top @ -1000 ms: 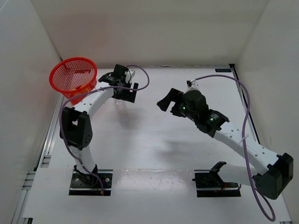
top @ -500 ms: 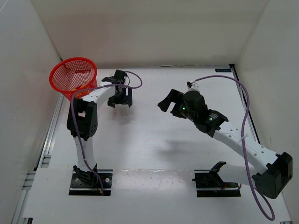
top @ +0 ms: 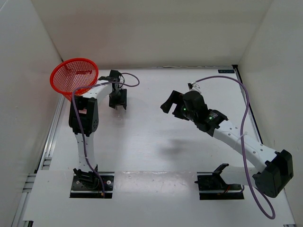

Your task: Put the plastic bottles in the bin

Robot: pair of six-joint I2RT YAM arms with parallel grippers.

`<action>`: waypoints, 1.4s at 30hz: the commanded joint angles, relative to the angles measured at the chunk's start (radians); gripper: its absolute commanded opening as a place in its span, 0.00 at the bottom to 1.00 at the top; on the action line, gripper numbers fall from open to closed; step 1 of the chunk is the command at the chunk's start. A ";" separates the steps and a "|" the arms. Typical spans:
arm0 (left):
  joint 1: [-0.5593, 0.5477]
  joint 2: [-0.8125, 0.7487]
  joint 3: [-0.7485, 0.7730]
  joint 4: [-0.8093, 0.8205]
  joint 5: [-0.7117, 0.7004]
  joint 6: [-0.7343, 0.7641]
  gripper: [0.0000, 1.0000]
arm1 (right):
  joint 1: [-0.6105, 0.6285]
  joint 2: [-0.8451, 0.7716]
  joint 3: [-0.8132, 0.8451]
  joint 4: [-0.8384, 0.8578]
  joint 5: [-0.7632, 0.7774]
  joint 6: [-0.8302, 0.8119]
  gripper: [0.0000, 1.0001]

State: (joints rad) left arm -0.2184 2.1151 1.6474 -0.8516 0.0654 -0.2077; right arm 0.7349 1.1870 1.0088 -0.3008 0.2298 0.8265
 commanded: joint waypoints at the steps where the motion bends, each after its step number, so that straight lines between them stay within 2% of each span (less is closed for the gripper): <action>1: -0.033 -0.136 0.101 -0.027 -0.001 0.083 0.10 | -0.003 0.002 0.053 0.000 0.009 -0.020 1.00; 5: -0.071 -0.266 0.187 -0.008 -0.165 0.175 0.10 | -0.003 0.002 0.053 0.000 -0.001 -0.020 1.00; 8: -0.072 -0.384 0.209 0.104 -0.333 0.264 0.13 | -0.003 0.002 0.053 0.000 -0.010 -0.020 1.00; 9: -0.072 -0.408 0.209 0.147 -0.449 0.295 0.13 | -0.003 0.002 0.053 0.000 -0.010 -0.020 1.00; 10: -0.058 -0.423 0.209 0.225 -0.504 0.354 0.13 | -0.003 0.002 0.053 0.000 -0.010 -0.020 1.00; 12: -0.013 -0.423 0.251 0.244 -0.577 0.386 0.14 | -0.003 0.002 0.044 0.000 -0.010 -0.020 1.00; 16: 0.163 -0.351 0.351 0.253 -0.580 0.386 0.15 | -0.003 -0.009 0.034 0.000 -0.010 -0.020 1.00; 22: 0.284 -0.228 0.423 0.253 -0.481 0.390 0.22 | -0.003 -0.029 0.025 0.000 -0.010 -0.020 1.00; 25: 0.295 -0.190 0.433 0.253 -0.470 0.425 0.35 | -0.003 -0.050 0.016 0.000 -0.001 -0.020 1.00; 26: 0.295 -0.190 0.433 0.253 -0.481 0.426 0.48 | -0.003 -0.050 0.007 0.000 -0.001 -0.020 1.00; 29: 0.306 -0.199 0.407 0.253 -0.490 0.415 0.65 | -0.003 -0.070 -0.015 0.000 0.017 -0.020 1.00; 30: 0.316 -0.210 0.390 0.253 -0.490 0.397 0.75 | -0.003 -0.081 -0.015 0.000 0.017 -0.020 1.00; 32: 0.326 -0.225 0.368 0.253 -0.490 0.386 0.83 | -0.003 -0.092 -0.024 -0.009 0.026 -0.020 1.00; 34: 0.335 -0.248 0.347 0.253 -0.502 0.376 1.00 | -0.003 -0.092 -0.024 -0.009 0.026 -0.020 1.00; 38: 0.335 -0.314 0.336 0.253 -0.521 0.354 1.00 | -0.003 -0.092 -0.024 -0.009 0.026 -0.020 1.00; 42: 0.321 -0.426 0.260 0.253 -0.497 0.366 1.00 | -0.003 -0.101 -0.024 -0.009 0.026 -0.020 1.00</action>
State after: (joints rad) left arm 0.1150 1.8343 1.9327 -0.6163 -0.4351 0.1661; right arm 0.7341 1.1133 0.9848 -0.3191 0.2348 0.8261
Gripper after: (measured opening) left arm 0.998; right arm 0.996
